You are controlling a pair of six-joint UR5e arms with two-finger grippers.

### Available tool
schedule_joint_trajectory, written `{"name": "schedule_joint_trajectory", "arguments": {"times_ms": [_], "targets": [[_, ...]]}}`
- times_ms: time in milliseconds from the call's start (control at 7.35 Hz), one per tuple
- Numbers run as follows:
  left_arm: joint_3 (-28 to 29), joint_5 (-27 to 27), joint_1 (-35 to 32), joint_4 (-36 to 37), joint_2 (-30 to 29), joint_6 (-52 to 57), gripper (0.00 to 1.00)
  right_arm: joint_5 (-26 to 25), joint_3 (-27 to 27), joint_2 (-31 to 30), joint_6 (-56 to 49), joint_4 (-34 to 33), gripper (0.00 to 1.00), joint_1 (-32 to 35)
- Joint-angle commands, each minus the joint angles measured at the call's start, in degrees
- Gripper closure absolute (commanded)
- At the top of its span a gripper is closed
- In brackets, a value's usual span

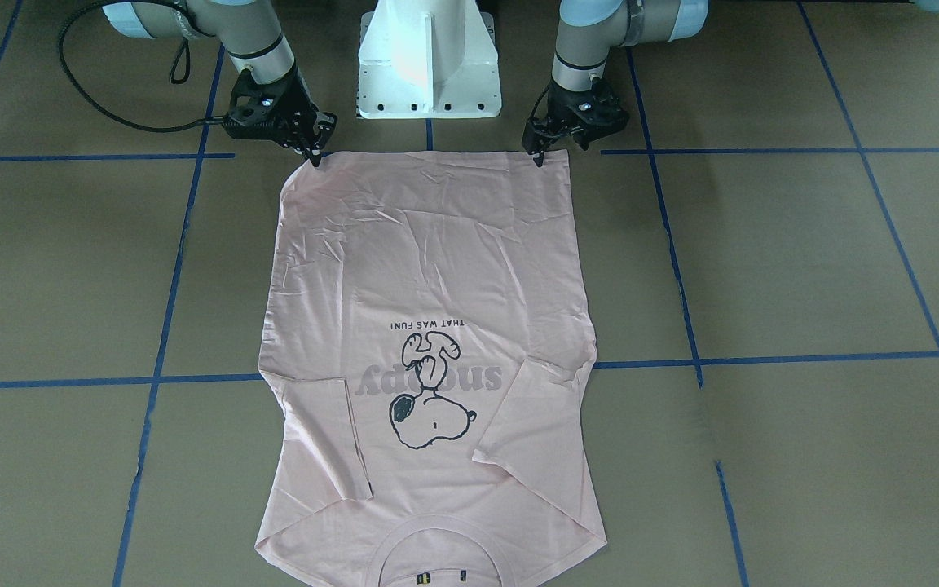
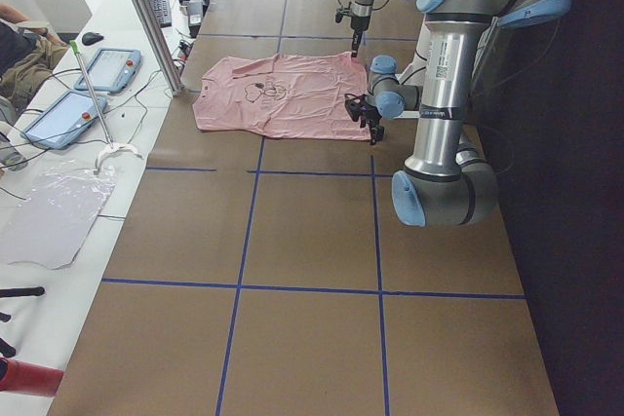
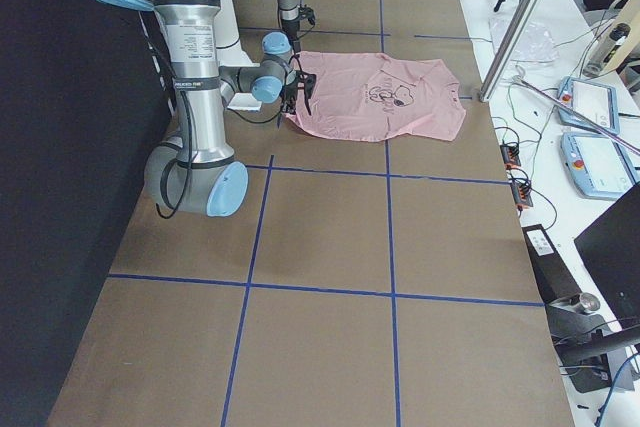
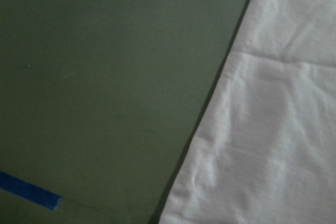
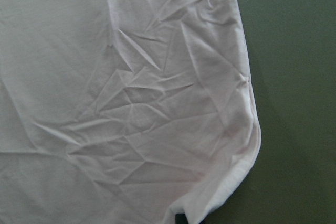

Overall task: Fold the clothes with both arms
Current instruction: 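Close both grippers on the hem corners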

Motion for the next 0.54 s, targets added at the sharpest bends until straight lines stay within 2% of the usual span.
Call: {"name": "schedule_joint_trajectory", "arguments": {"times_ms": [0, 408], "targets": [[0.1, 0.0, 0.0, 0.0, 0.0, 0.0, 0.23, 0.1, 0.0, 0.0, 0.0, 0.0, 1.00, 0.1], [-0.1, 0.0, 0.1, -0.1, 0.0, 0.0, 0.70, 0.3, 0.0, 0.0, -0.2, 0.0, 1.00, 0.5]]}}
